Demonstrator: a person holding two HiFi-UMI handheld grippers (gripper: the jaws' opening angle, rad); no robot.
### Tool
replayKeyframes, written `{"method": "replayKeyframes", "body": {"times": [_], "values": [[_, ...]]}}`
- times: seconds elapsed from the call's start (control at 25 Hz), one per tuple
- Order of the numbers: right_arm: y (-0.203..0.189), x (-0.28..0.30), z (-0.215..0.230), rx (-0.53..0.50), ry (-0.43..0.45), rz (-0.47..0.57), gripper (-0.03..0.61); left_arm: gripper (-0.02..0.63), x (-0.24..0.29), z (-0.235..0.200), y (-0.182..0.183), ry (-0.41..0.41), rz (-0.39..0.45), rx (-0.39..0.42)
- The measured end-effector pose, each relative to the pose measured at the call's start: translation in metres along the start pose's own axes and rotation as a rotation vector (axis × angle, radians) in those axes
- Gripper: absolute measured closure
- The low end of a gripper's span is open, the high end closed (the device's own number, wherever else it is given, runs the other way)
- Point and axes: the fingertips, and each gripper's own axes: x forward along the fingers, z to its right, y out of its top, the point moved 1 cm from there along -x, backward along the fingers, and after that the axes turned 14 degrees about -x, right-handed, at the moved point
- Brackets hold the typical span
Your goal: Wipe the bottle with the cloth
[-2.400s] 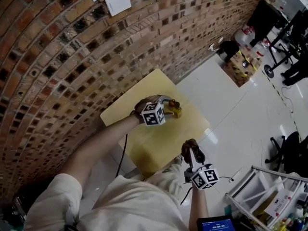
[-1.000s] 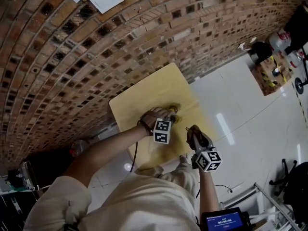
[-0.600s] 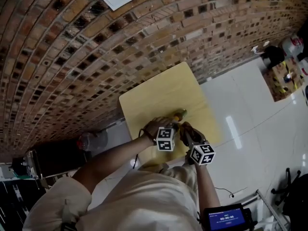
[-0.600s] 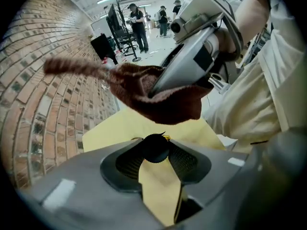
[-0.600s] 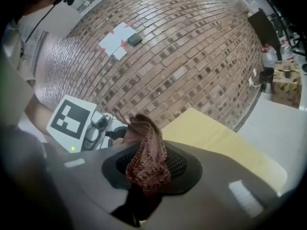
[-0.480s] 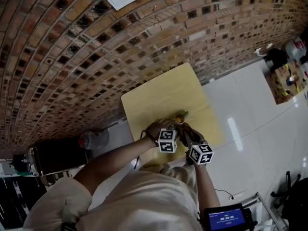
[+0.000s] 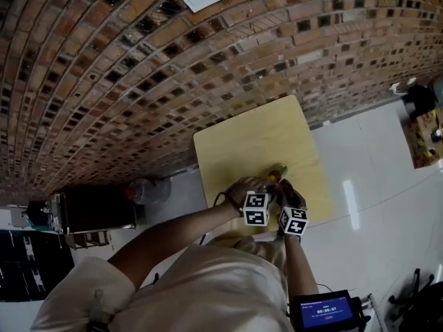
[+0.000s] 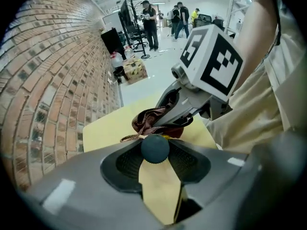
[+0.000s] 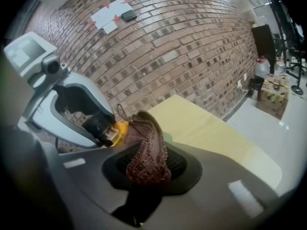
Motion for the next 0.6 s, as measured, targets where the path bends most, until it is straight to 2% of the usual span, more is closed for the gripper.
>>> {"method": "replayKeyframes", "body": {"times": [0.2, 0.4, 0.48, 0.6], "values": [[-0.028, 0.028, 0.015, -0.057, -0.08, -0.104, 0.503, 0.434, 0.0, 0.0, -0.001, 0.006, 0.001, -0.044], [-0.061, 0.051, 0.025, -0.169, -0.071, -0.311, 0.503, 0.434, 0.0, 0.001, 0.0, 0.013, -0.006, -0.102], [-0.069, 0.054, 0.029, -0.115, -0.043, -0.349, 0.5, 0.434, -0.001, 0.0, 0.0, 0.011, -0.001, -0.162], [-0.06, 0.037, 0.044, 0.106, -0.044, -0.253, 0.497, 0.437, -0.002, -0.005, 0.0, -0.01, 0.014, -0.311]]}}
